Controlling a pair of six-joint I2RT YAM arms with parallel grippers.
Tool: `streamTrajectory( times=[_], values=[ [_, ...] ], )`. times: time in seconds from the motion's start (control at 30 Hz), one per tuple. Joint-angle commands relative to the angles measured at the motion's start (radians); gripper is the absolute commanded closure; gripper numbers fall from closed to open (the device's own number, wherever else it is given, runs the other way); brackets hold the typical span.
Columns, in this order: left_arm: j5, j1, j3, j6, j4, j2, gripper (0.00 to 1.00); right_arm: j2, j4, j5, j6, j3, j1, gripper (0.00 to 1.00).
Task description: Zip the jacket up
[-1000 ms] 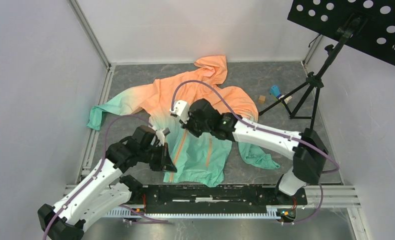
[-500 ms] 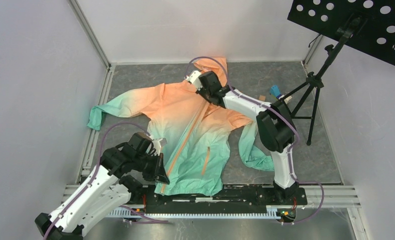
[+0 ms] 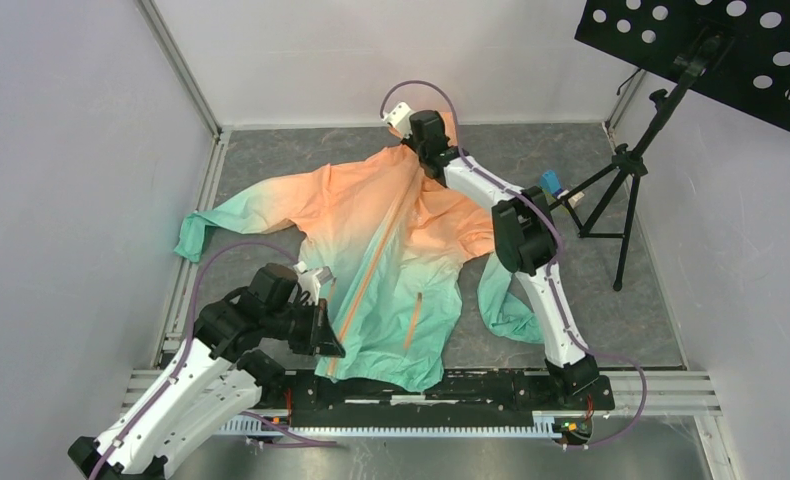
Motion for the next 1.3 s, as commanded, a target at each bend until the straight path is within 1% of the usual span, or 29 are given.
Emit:
streamTrajectory(
  times=[0.0,0.03,0.07,0.1,0.13,0.17,0.2,0.23,0.27,0.33,0.4,0.47,0.5,0.57,0.63,0.67,0.73,0.8,0.87,0.9,0.93,1.0,1.1,1.17,1.27],
  values=[
    [0.047,-0.011,-0.021,-0.09,-0.038,-0.014,0.98,0.024,0.194,0.083,-0.062,0.068,-0.047,1.0],
    [0.033,-0.011,-0.027,-0.114,0.002,-0.008,0.98,0.011,0.204,0.074,-0.049,0.054,-0.046,1.0],
    [0.022,-0.011,-0.033,-0.135,0.04,0.001,0.94,-0.004,0.218,0.065,-0.031,0.038,-0.046,1.0],
    [0.005,-0.011,-0.04,-0.154,0.088,0.014,0.84,-0.023,0.224,0.059,-0.013,0.019,-0.046,1.0],
    [-0.019,-0.011,-0.043,-0.164,0.135,0.03,0.75,-0.04,0.219,0.056,0.007,0.007,-0.045,0.89],
    [-0.047,-0.011,-0.039,-0.17,0.166,0.048,0.65,-0.061,0.191,0.039,0.026,0.009,-0.044,0.75],
    [-0.083,-0.012,-0.031,-0.165,0.197,0.074,0.58,-0.085,0.156,0.026,0.043,0.015,-0.04,0.55],
    [-0.116,-0.012,-0.024,-0.161,0.214,0.099,0.49,-0.108,0.111,0.025,0.063,0.018,-0.035,0.38],
    [-0.139,-0.012,-0.014,-0.157,0.238,0.119,0.44,-0.148,0.065,0.025,0.087,0.009,-0.024,0.28],
    [-0.149,-0.011,0.003,-0.153,0.278,0.151,0.38,-0.248,-0.019,0.034,0.137,-0.049,0.003,0.03],
    [-0.171,-0.01,0.027,-0.145,0.287,0.152,0.35,-0.376,-0.072,0.009,0.195,-0.151,0.038,0.02],
    [-0.212,-0.01,0.059,-0.129,0.278,0.13,0.32,-0.524,-0.138,-0.007,0.307,-0.258,0.072,0.02],
    [-0.232,-0.01,0.076,-0.119,0.27,0.116,0.31,-0.58,-0.186,-0.04,0.367,-0.29,0.085,0.02],
    [-0.266,-0.008,0.13,-0.094,0.259,0.091,0.29,-0.703,-0.256,-0.195,0.469,-0.37,0.091,0.02],
    [-0.288,-0.007,0.197,-0.063,0.268,0.074,0.28,-0.832,-0.284,-0.368,0.515,-0.475,0.094,0.02],
    [-0.3,-0.007,0.231,-0.044,0.273,0.071,0.28,-0.911,-0.272,-0.443,0.524,-0.551,0.098,0.02],
    [-0.336,-0.007,0.309,-0.003,0.285,0.071,0.26,-1.075,-0.215,-0.512,0.525,-0.71,0.109,0.02],
    [-0.377,-0.007,0.396,0.04,0.297,0.074,0.24,-1.243,-0.182,-0.518,0.555,-0.839,0.112,0.02],
    [-0.411,-0.007,0.469,0.08,0.309,0.076,0.21,-1.377,-0.188,-0.505,0.546,-0.905,0.112,0.02],
    [-0.427,-0.007,0.503,0.096,0.315,0.08,0.03,-1.431,-0.207,-0.482,0.541,-0.92,0.112,0.02],
    [-0.44,-0.007,0.541,0.118,0.319,0.082,0.01,-1.488,-0.226,-0.452,0.535,-0.928,0.112,0.03],
    [-0.451,-0.007,0.619,0.168,0.324,0.093,0.0,-1.592,-0.262,-0.388,0.536,-0.941,0.113,0.03],
    [-0.476,-0.007,0.74,0.232,0.328,0.108,0.0,-1.728,-0.305,-0.292,0.493,-0.944,0.113,0.03],
    [-0.502,-0.007,0.799,0.26,0.345,0.105,0.0,-1.79,-0.333,-0.241,0.485,-0.927,0.113,0.03],
    [-0.518,-0.007,0.844,0.295,0.406,0.076,0.0,-1.854,-0.375,-0.195,0.478,-0.877,0.112,0.03]
  ],
)
